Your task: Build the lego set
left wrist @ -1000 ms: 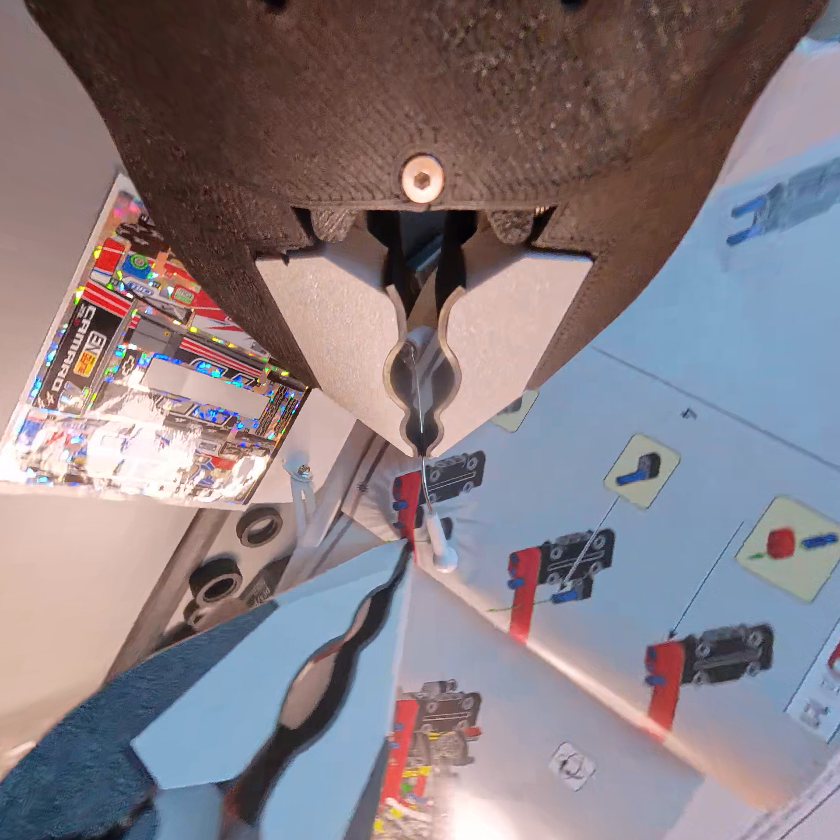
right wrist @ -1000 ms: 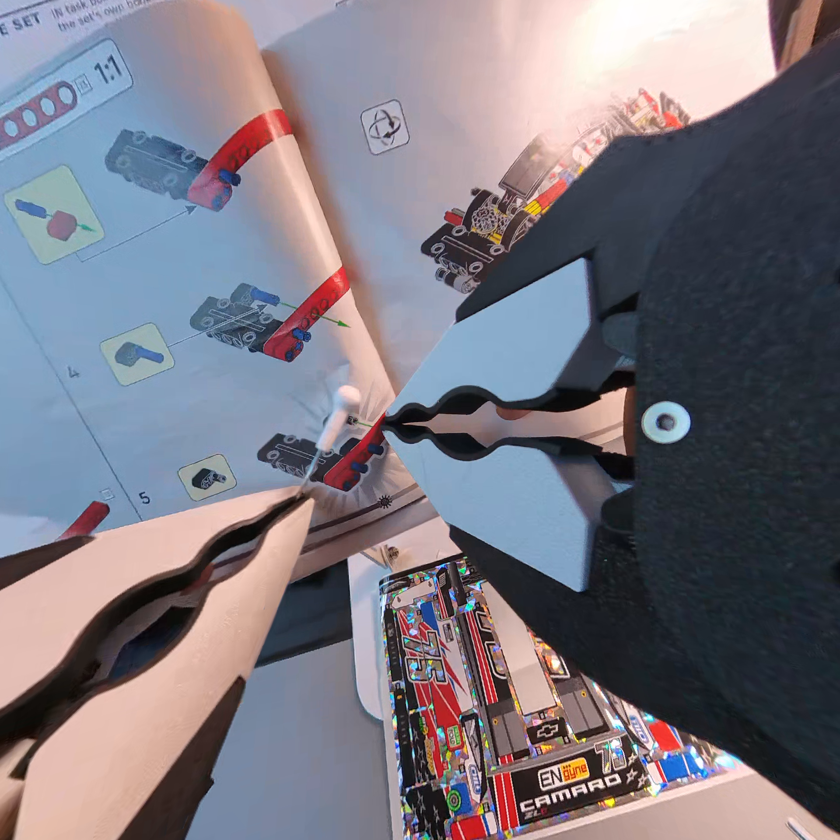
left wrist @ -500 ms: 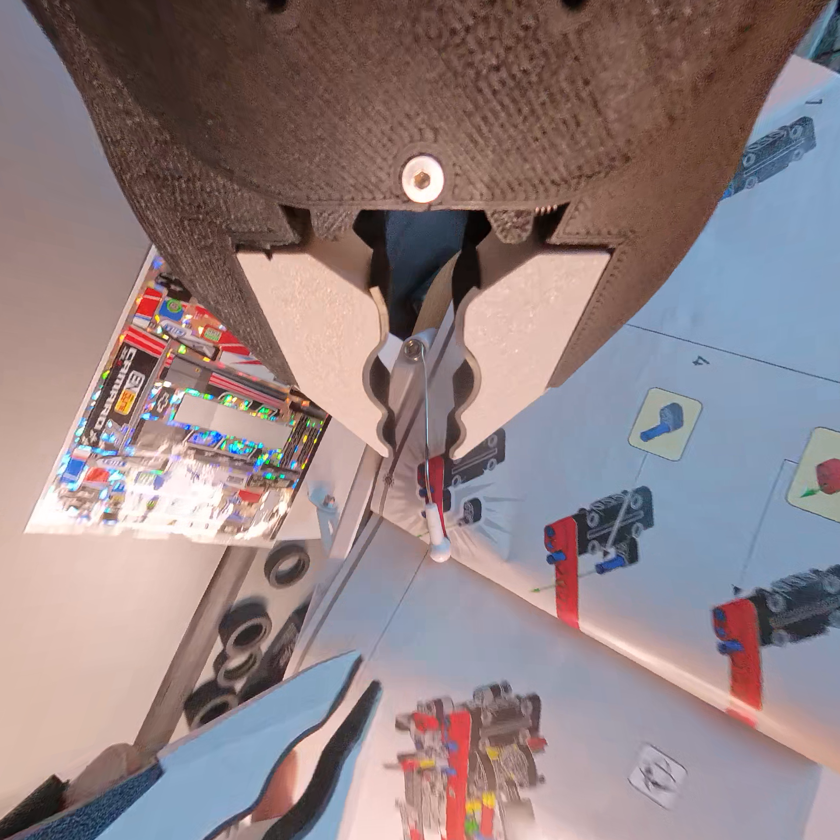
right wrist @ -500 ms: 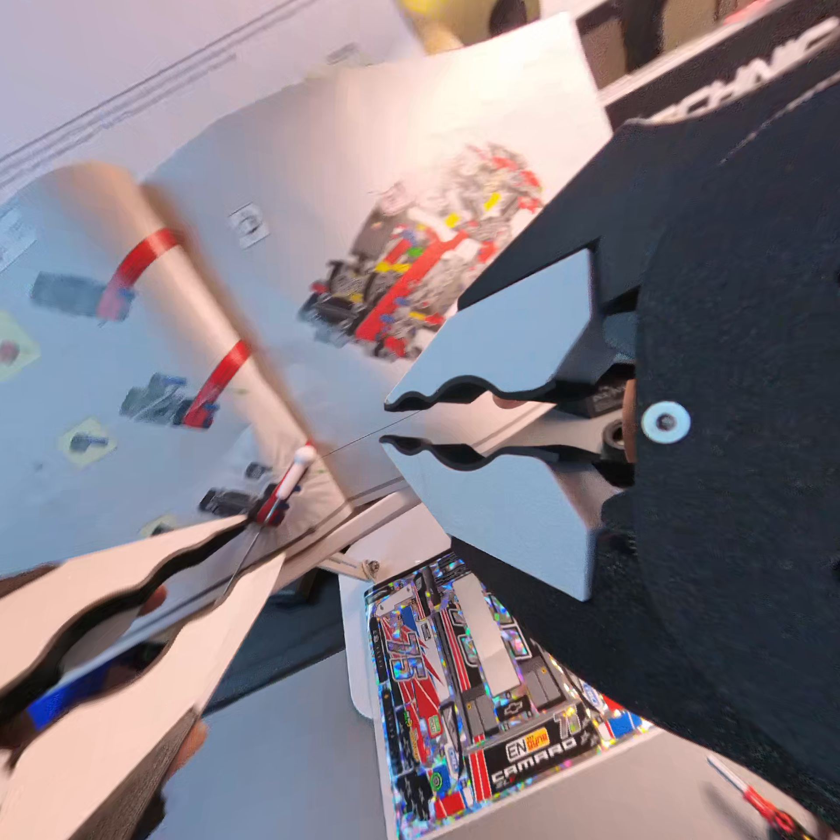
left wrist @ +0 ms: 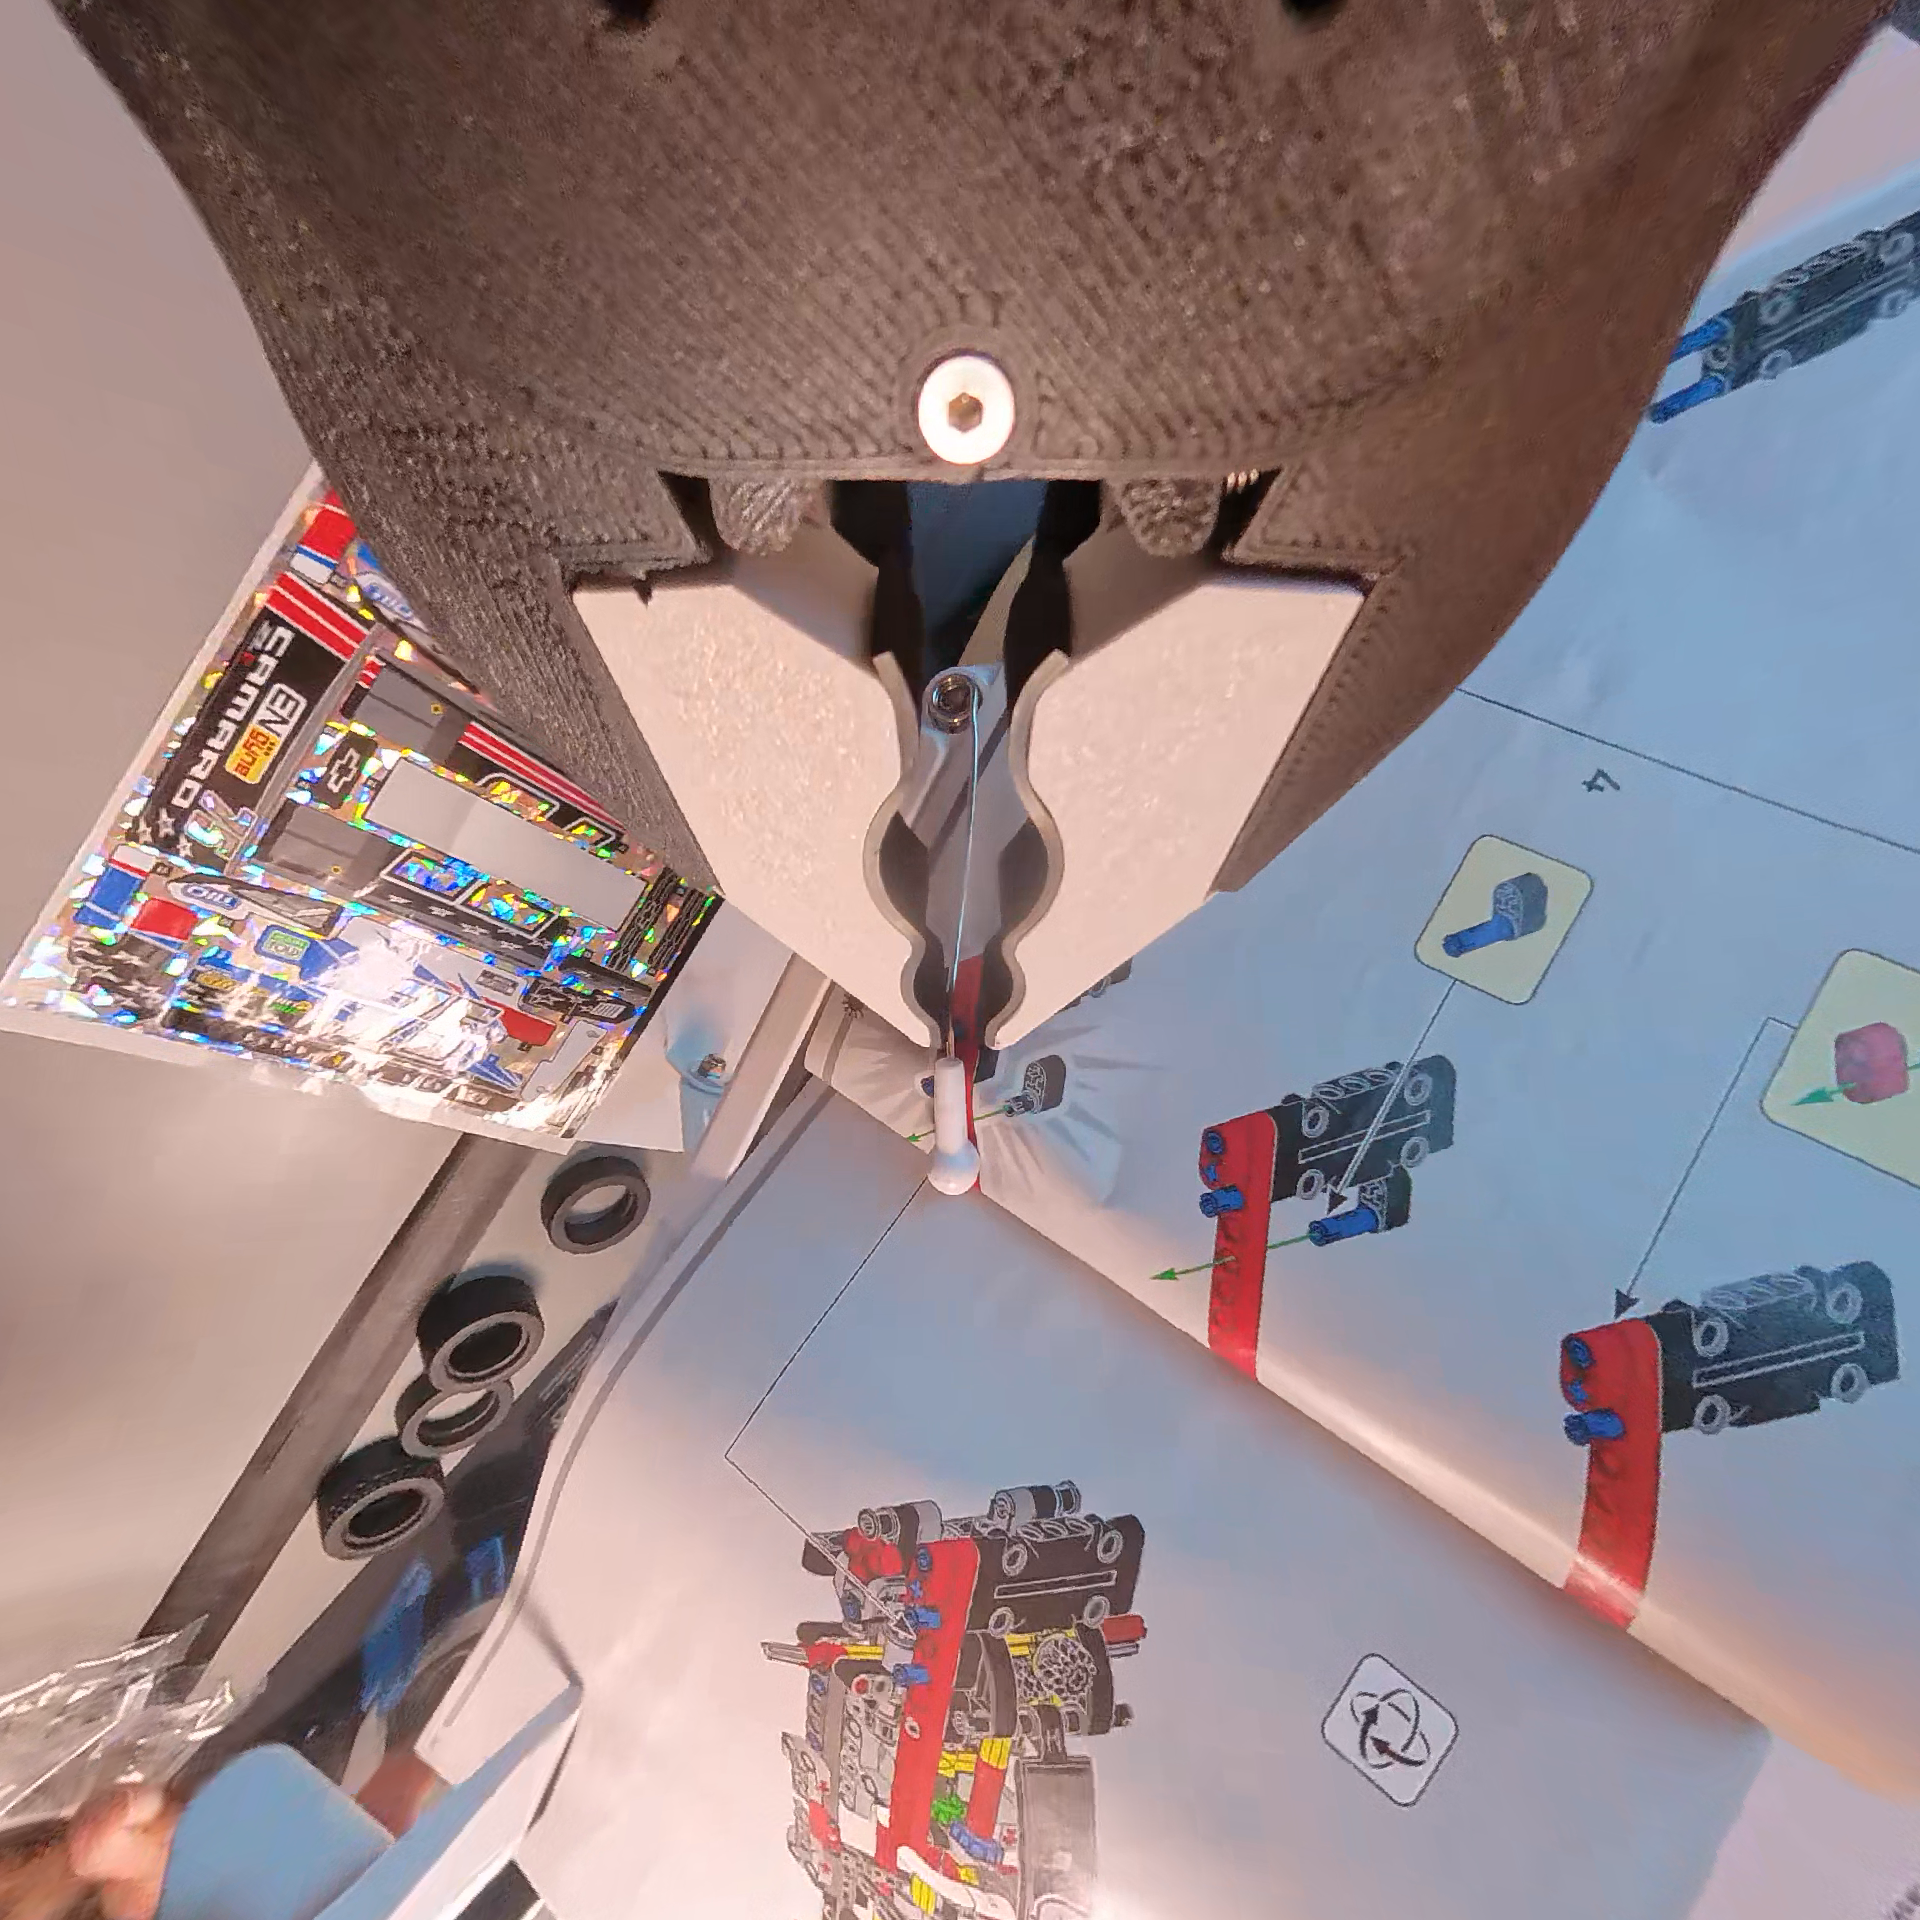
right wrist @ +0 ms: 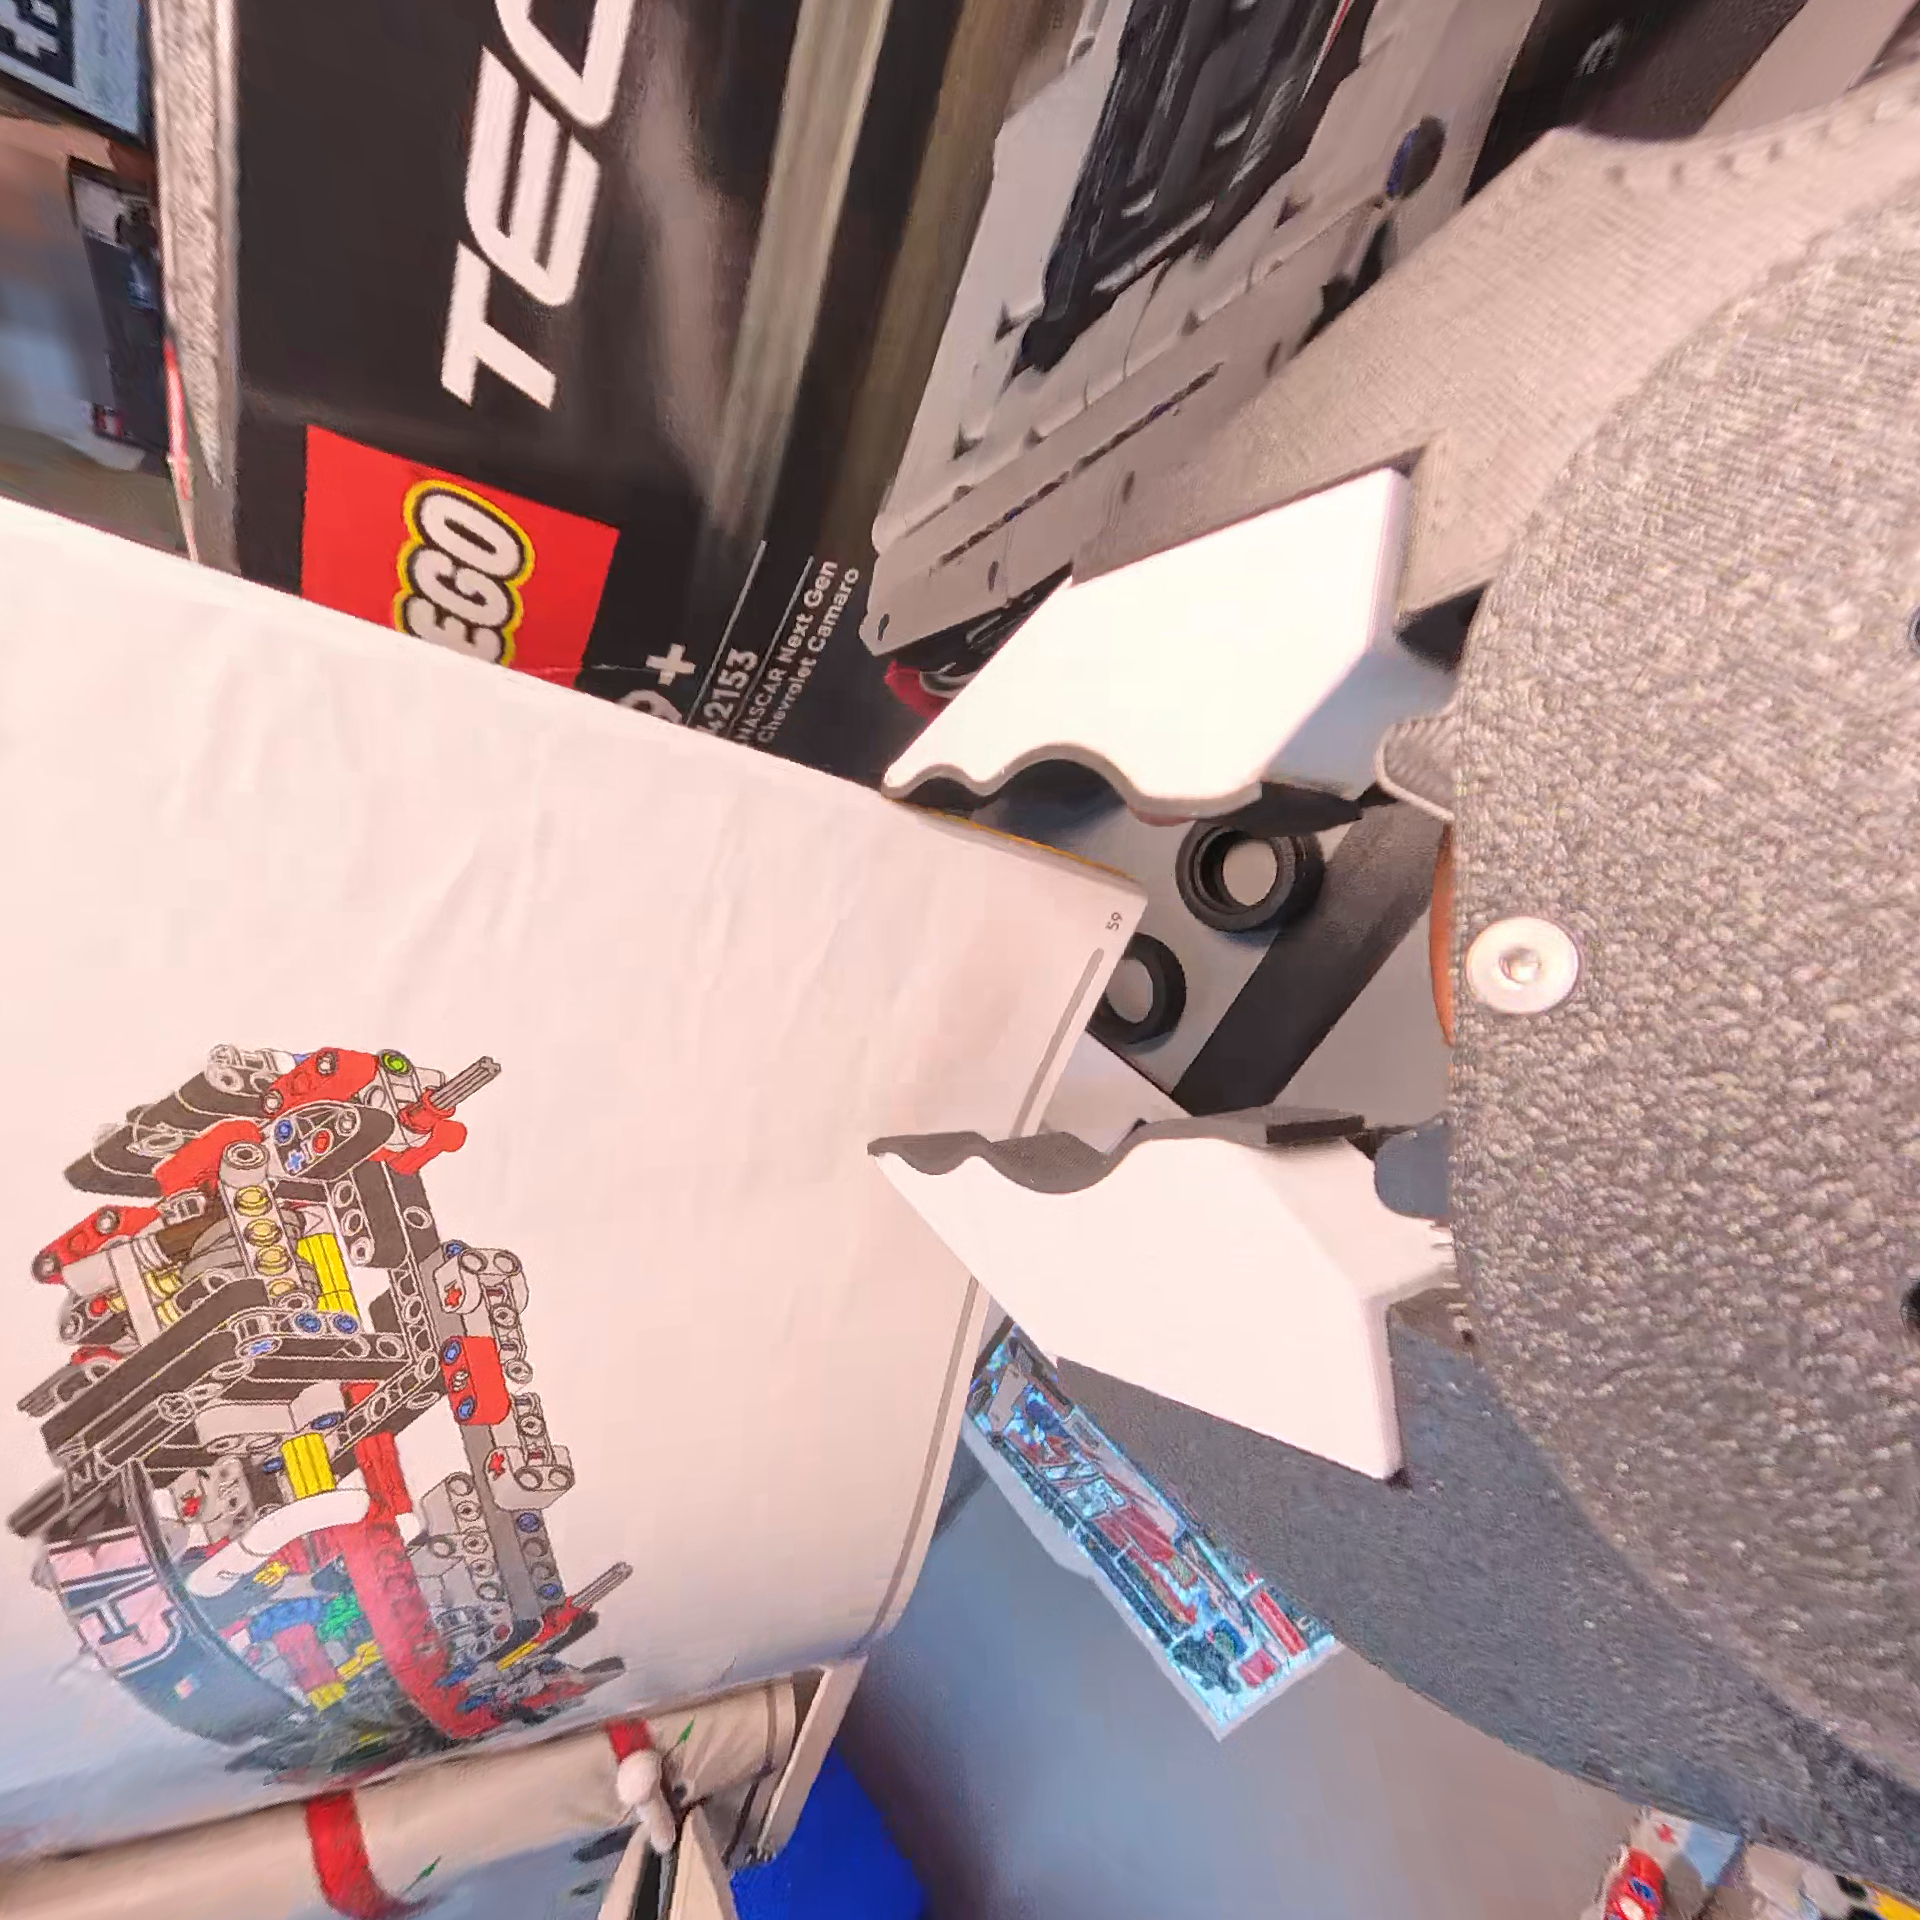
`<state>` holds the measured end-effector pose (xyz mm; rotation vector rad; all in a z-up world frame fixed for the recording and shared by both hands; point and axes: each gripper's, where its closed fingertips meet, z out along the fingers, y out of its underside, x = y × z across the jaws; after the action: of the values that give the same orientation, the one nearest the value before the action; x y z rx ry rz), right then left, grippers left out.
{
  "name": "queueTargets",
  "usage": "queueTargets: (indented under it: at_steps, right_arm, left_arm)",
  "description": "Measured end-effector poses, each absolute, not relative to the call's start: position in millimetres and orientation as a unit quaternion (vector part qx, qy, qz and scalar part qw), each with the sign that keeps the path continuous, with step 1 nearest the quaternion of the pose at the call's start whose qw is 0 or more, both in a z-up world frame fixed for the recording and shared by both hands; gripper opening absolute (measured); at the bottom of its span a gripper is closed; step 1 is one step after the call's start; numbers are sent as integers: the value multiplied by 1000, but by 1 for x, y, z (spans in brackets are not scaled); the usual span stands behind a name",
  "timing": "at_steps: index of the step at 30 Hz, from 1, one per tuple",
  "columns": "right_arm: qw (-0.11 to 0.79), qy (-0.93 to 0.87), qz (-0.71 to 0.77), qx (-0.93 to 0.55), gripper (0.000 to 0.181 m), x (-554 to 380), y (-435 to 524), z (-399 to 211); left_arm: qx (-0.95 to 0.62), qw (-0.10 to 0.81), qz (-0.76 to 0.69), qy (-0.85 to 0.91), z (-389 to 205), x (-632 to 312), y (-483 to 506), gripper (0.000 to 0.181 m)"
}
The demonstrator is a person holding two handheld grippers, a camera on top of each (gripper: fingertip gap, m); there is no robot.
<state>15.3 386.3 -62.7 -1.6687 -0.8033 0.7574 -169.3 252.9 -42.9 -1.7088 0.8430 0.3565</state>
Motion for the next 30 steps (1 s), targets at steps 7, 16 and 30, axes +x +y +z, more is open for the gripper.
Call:
queueTargets:
  at_steps: [7, 16, 30]
  right_arm:
    - [596, -367, 276, -658, 9, 31, 404, -33]
    - [628, -308, 294, -652, 16, 26, 411, -39]
    - [451, -264, 565, -639, 59, -1, 383, -67]
  left_arm:
    - [-706, 568, 184, 381, -46, -171, 256, 0]
    - [-707, 564, 188, 384, -48, -169, 255, 0]
    - [-692, 563, 194, 408, -49, -170, 256, 0]
